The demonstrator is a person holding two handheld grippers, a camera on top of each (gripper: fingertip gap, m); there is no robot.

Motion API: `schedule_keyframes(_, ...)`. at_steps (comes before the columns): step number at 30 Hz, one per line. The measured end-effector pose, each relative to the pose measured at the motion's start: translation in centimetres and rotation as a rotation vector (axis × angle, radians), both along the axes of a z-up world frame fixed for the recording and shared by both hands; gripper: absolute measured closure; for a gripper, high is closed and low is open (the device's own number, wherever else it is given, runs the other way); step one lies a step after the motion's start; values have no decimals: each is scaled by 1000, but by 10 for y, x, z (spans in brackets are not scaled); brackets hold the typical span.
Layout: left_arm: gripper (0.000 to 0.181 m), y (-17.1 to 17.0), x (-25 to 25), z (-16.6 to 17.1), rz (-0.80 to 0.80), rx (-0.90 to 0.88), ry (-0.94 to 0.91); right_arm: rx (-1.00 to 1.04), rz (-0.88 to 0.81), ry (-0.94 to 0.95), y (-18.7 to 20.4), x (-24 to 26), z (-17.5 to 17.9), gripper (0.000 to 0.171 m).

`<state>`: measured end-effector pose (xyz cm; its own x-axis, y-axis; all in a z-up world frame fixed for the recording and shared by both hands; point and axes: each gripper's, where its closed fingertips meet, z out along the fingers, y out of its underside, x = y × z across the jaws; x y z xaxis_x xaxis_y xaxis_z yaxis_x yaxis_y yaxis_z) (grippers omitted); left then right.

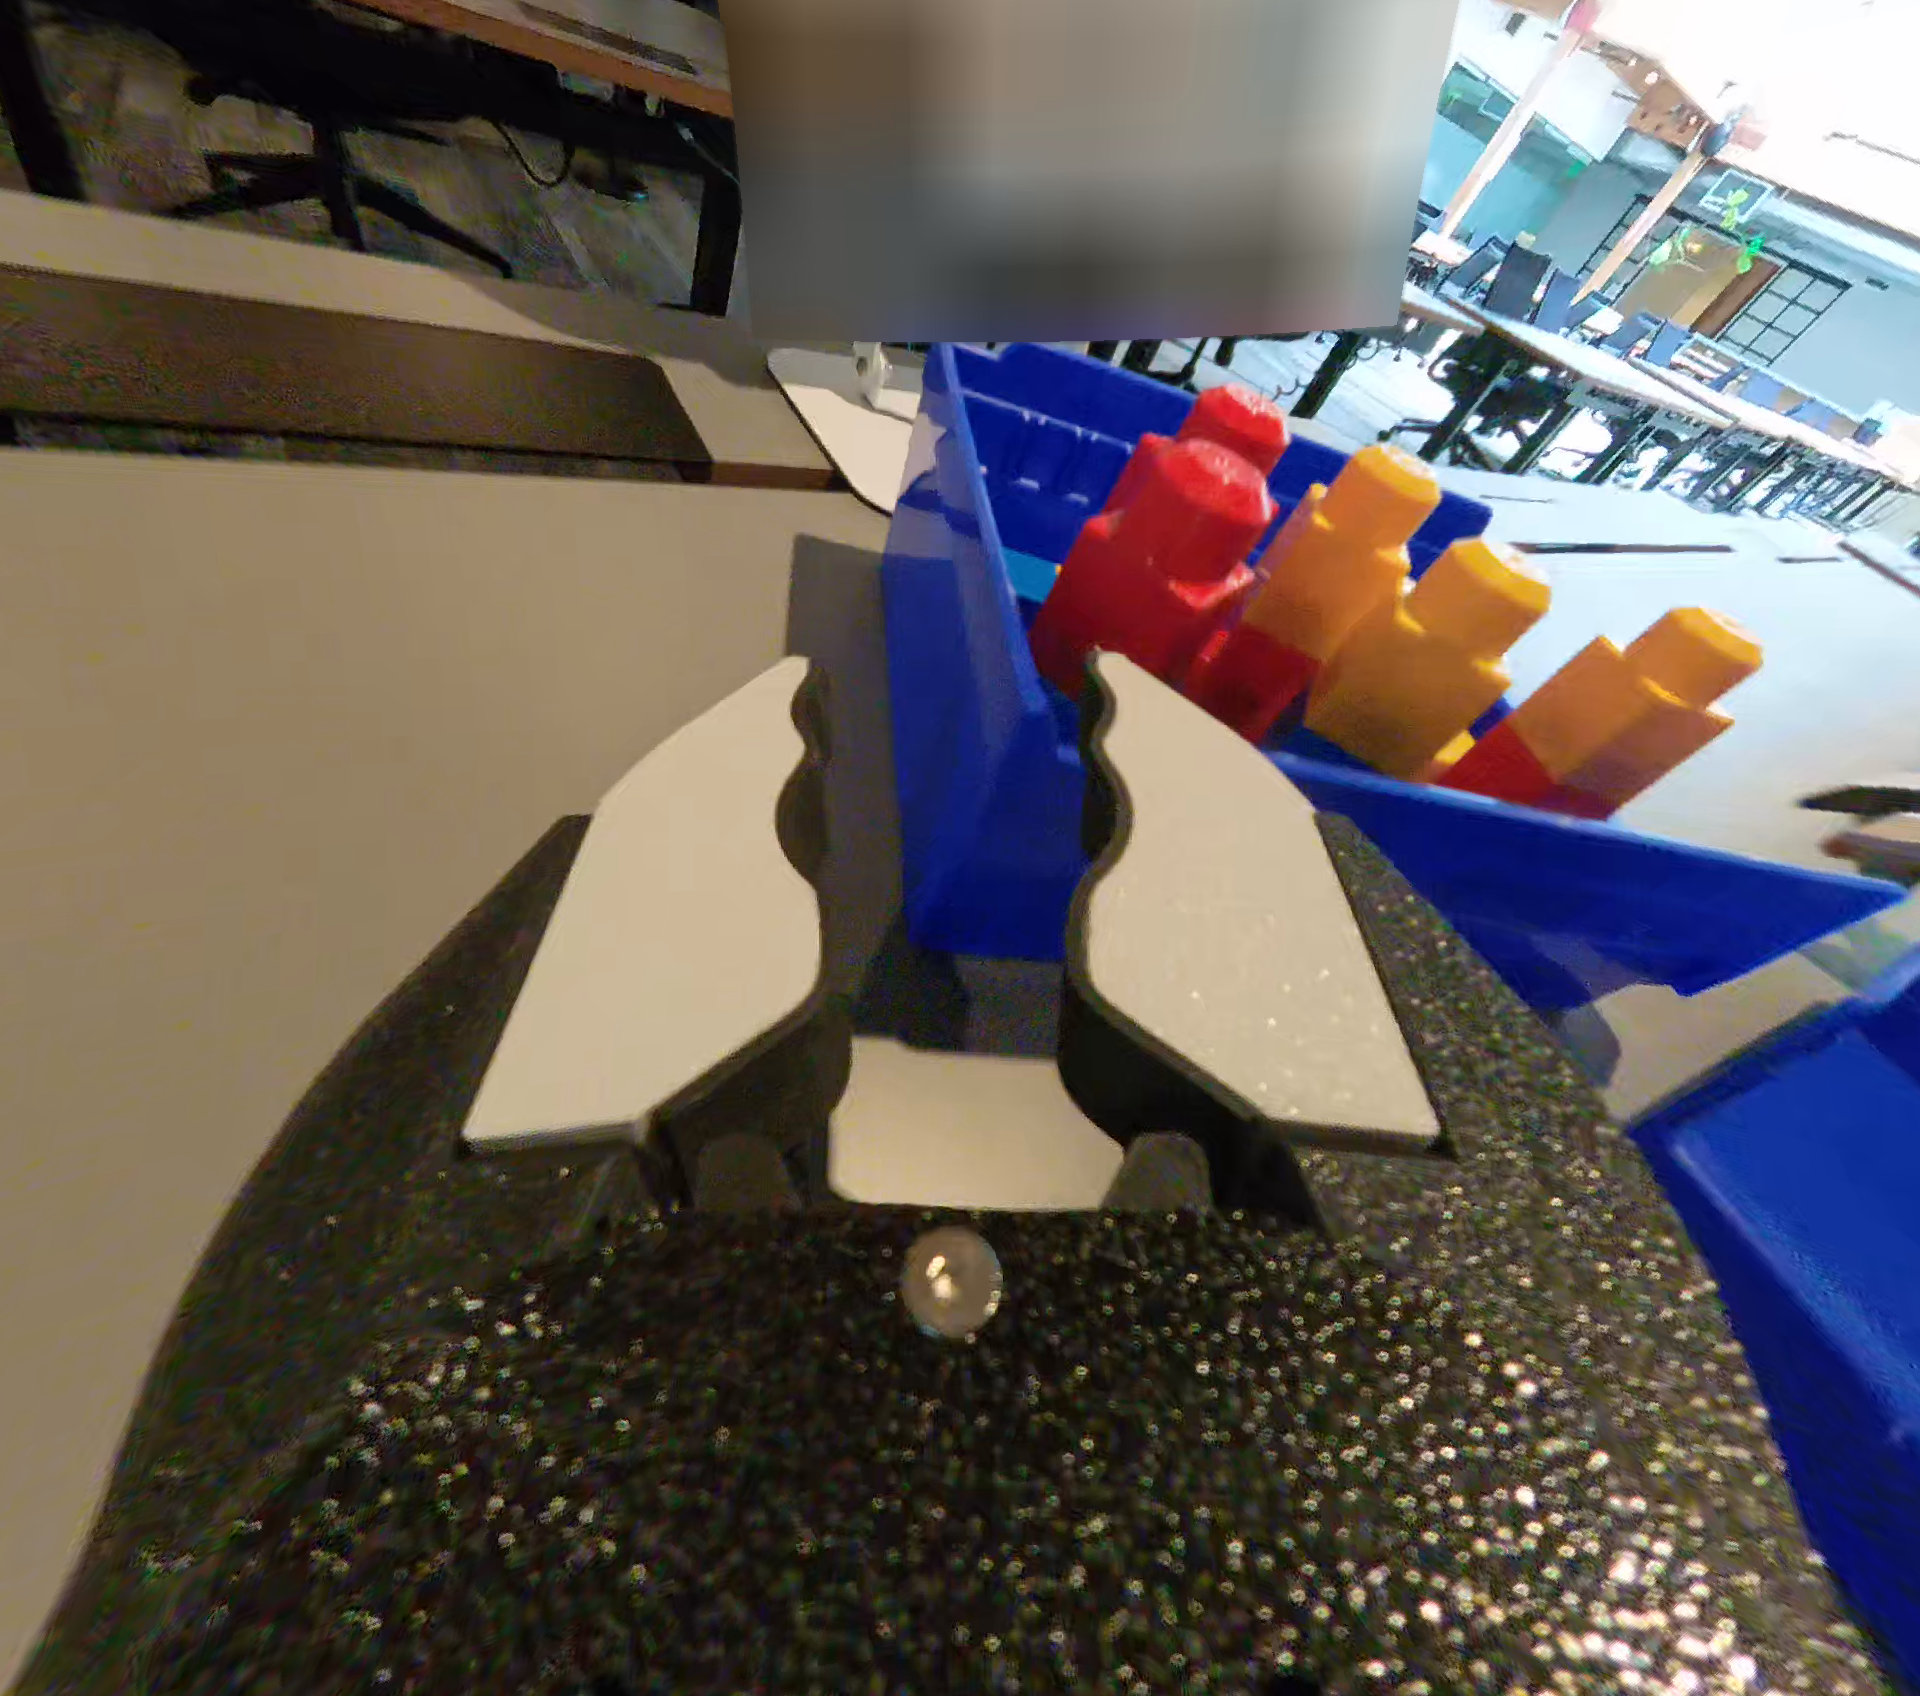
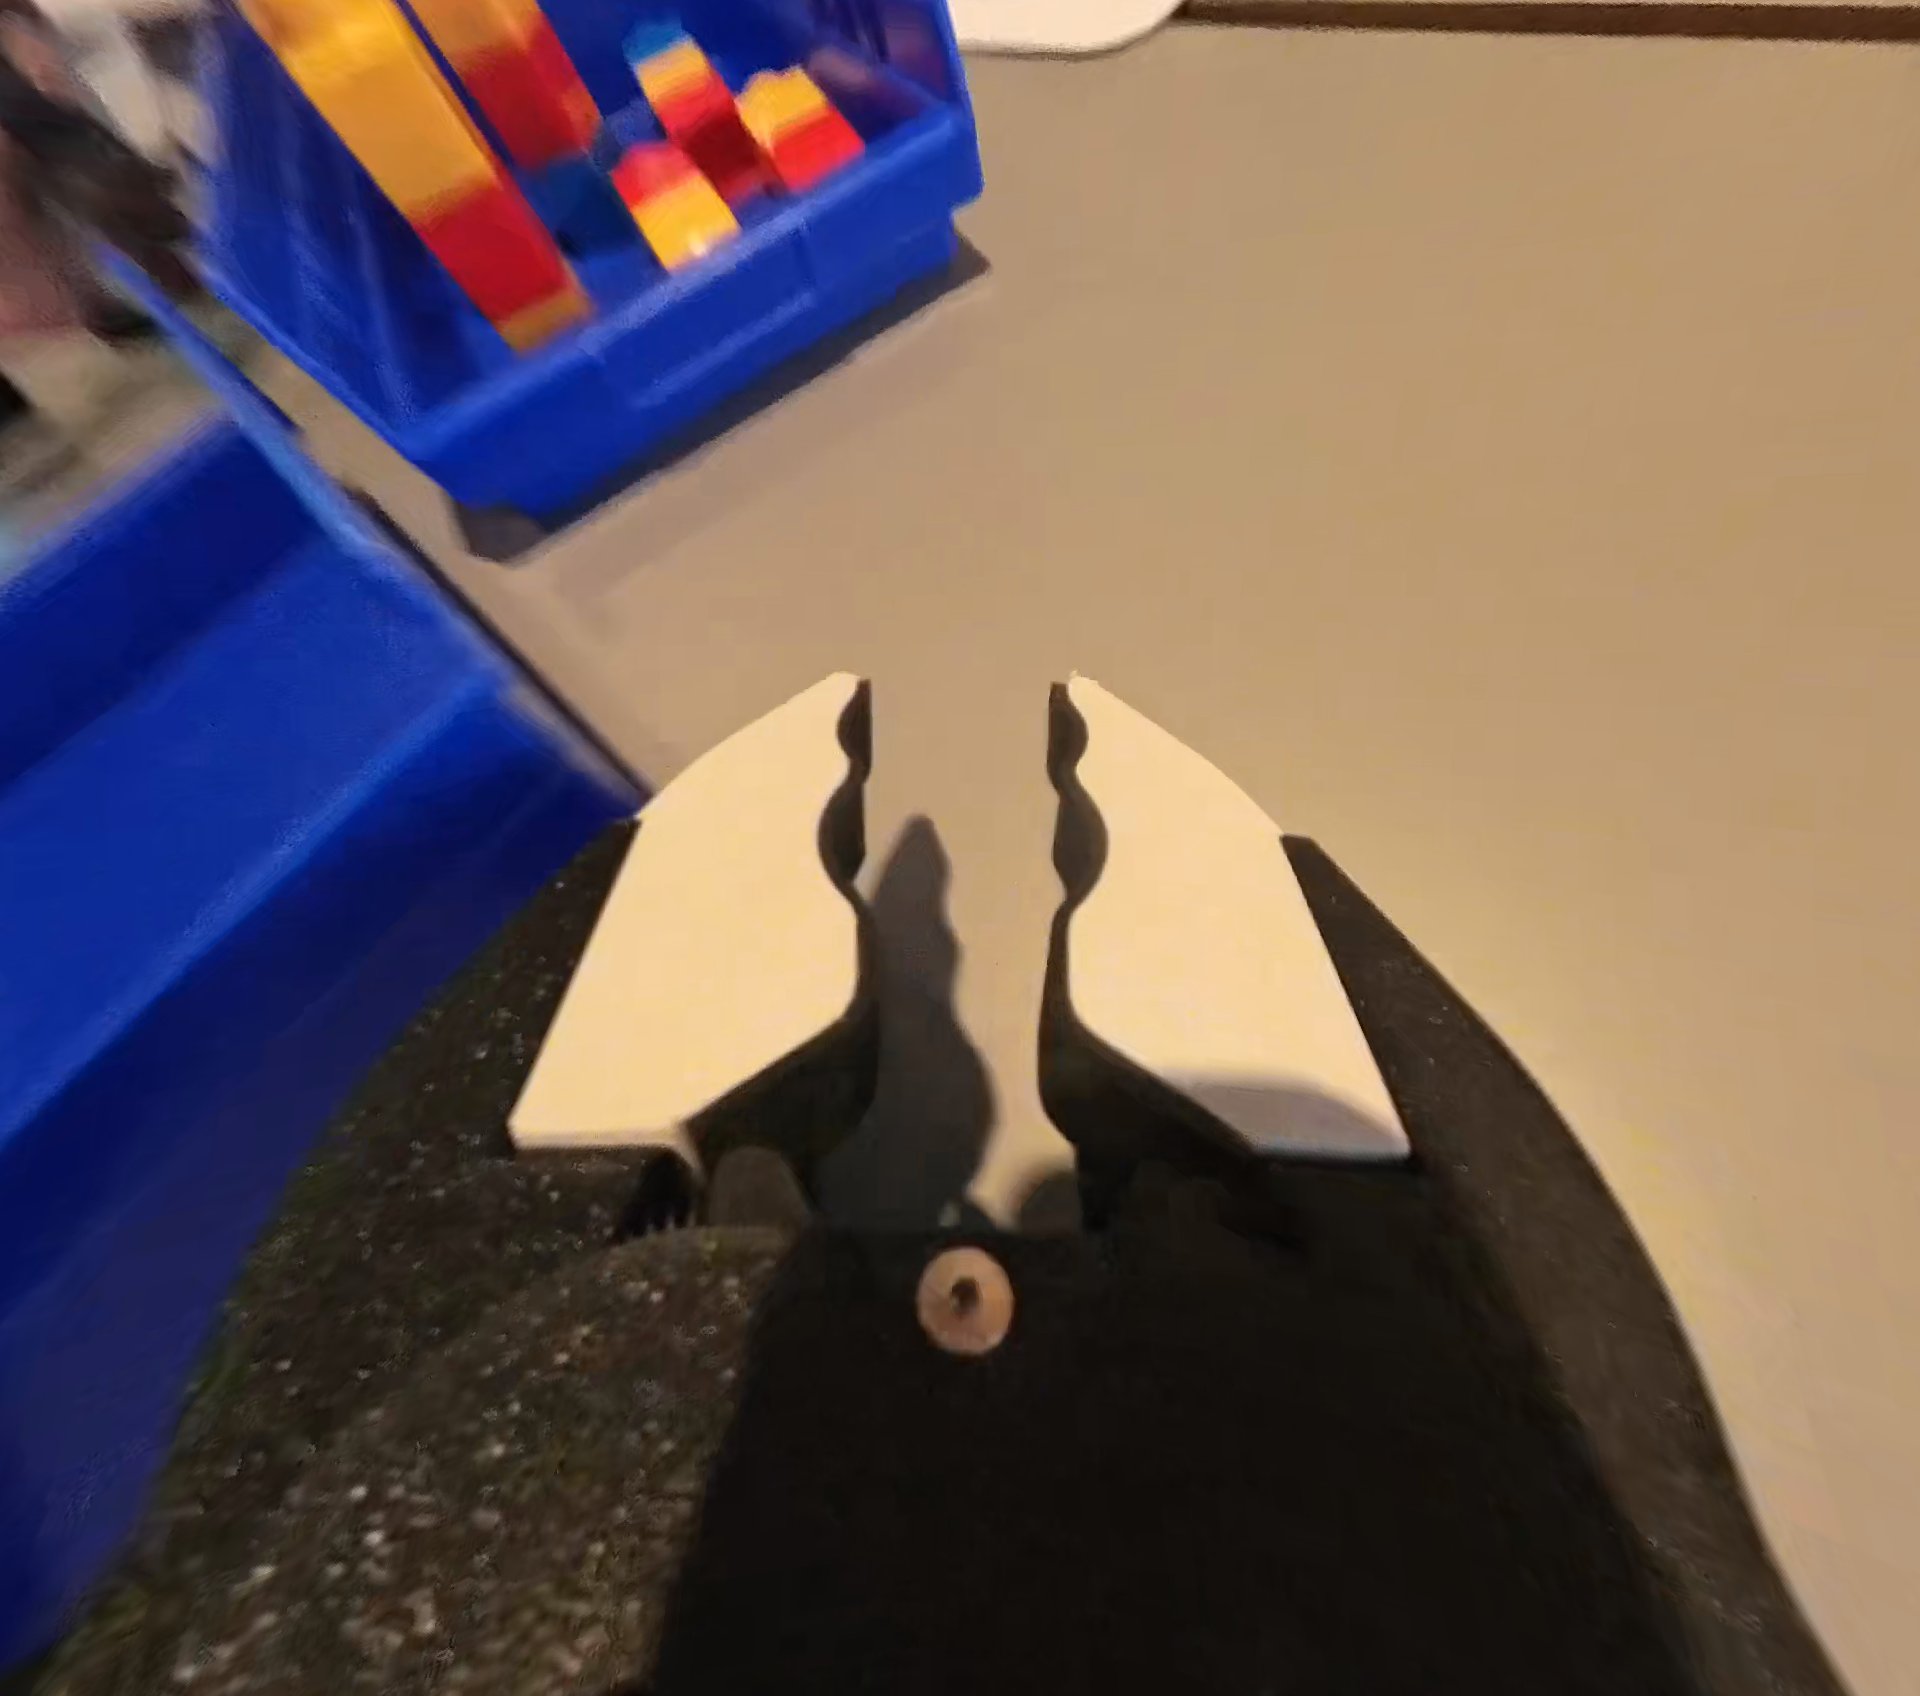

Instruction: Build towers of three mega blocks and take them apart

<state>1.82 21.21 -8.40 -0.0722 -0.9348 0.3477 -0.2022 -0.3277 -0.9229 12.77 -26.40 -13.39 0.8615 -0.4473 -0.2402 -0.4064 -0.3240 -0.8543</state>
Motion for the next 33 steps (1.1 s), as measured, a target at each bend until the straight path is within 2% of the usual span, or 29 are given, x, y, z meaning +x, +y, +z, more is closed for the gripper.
schedule_keyframes(1, 135, -1, 5, 3, -3, 15, 7, 81, -16, 45, -8, -10, 12, 138)
schedule_keyframes(3, 135, -4, 12, 5, -19, 50, 42, 179, 72, 91, -19, -49, 31, 137)
schedule_keyframes(5, 141, -8, 16, -3, -54, 94, 134, 137, 143, 56, -27, -85, 38, 132)
schedule_keyframes(7, 155, -15, 17, -18, -105, 129, 251, 88, 161, 19, -31, -107, 43, 131)
schedule_keyframes(9, 169, -21, 17, -21, -135, 122, 280, 31, 177, -14, -32, -122, 46, 130)
schedule_keyframes(11, 170, -20, 17, -21, -124, 168, 307, -15, 188, -49, -29, -132, 48, 137)
schedule_keyframes(15, 173, -6, 13, -22, -30, 348, 352, -71, 214, -82, -22, -140, 49, 132)
schedule_keyframes(21, 174, 43, -16, -21, 69, 339, 343, -12, 257, -96, -15, -149, 67, 129)
schedule_keyframes(26, 174, 103, -62, -22, 157, 344, 374, -179, 348, -125, 5, -174, 54, 127)
schedule_keyframes(28, 174, 127, -83, -22, 198, 344, 396, -248, 362, -133, 10, -176, 48, 143)
schedule_keyframes(30, 174, 147, -104, -22, 240, 344, 415, -337, 318, -178, 8, -163, 45, 171)
schedule_keyframes(33, 174, 171, -133, -22, 288, 345, 431, -440, 313, -200, 7, -149, 42, 171)
